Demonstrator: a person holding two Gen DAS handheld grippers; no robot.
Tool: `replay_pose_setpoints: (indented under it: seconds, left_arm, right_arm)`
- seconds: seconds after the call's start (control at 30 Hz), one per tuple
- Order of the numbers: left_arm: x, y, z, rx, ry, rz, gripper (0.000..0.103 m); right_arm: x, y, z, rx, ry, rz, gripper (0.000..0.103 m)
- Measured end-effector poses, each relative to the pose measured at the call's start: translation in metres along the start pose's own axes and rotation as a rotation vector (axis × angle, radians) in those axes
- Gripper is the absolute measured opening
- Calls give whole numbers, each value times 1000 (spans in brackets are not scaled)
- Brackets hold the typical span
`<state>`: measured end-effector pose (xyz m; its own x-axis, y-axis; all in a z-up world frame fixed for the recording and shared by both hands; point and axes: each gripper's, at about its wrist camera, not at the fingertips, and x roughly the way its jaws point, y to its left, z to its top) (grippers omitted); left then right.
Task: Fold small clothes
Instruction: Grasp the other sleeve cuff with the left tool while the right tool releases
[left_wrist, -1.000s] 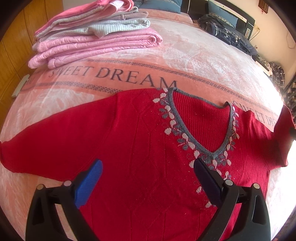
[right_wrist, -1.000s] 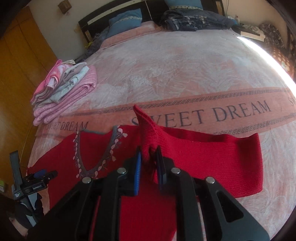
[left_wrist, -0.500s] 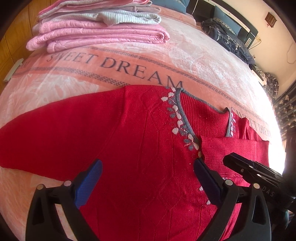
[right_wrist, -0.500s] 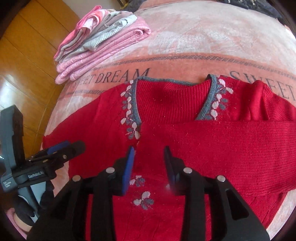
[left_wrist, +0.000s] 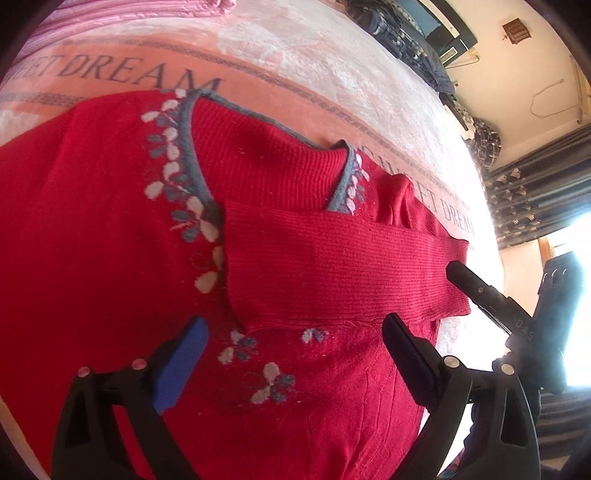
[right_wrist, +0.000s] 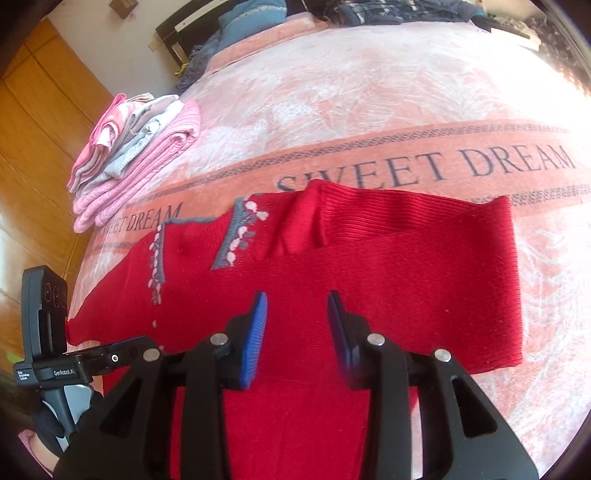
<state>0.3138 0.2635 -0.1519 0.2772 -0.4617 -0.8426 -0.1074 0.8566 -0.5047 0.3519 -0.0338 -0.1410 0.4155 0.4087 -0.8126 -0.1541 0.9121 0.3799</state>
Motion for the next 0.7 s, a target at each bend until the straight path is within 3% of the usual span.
replay_pose_setpoints:
  seconds: [0.1, 0.17, 0.23, 0.27, 0.33, 0.47, 0.7]
  left_arm:
    - [14, -11, -1, 16, 2, 23, 87]
    - [16, -17, -1, 42, -25, 72, 73]
    - [17, -20, 1, 54, -50, 128, 40]
    - [16, -19, 2, 50, -66, 143, 32]
    - [12, -11, 4, 28, -95, 144, 4]
    - [-8, 8, 6, -42, -174, 39, 4]
    - [-62, 19, 13, -34, -322, 76, 4]
  right_arm:
    - [-8, -22, -4, 9, -10, -15, 37]
    - [-14, -33, -6, 15, -15, -23, 38]
    - [-20, -43, -6, 24, -27, -31, 39]
    - [-23, -48, -6, 33, -33, -32, 39]
    - [-27, -56, -5, 53, -44, -32, 39]
    - [-32, -64, -4, 69, -55, -43, 39]
    - [-28, -56, 1, 79, -61, -11, 39]
